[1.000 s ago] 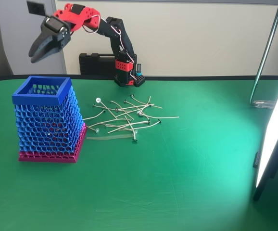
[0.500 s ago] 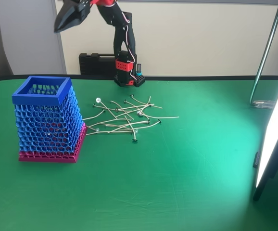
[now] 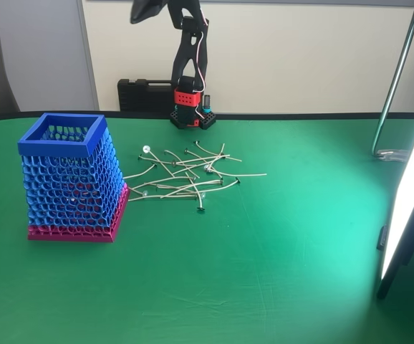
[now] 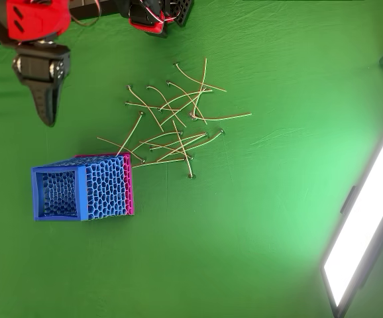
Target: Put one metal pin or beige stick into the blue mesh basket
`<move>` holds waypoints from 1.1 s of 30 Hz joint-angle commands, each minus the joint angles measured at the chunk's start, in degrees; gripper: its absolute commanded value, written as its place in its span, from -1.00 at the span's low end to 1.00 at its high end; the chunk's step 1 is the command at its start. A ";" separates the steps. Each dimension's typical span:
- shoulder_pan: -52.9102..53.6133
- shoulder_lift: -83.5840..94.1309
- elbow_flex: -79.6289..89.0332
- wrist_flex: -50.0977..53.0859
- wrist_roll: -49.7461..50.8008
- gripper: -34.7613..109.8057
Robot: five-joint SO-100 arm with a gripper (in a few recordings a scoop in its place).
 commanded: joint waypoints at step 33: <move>-19.34 65.83 82.71 -15.03 7.73 -0.51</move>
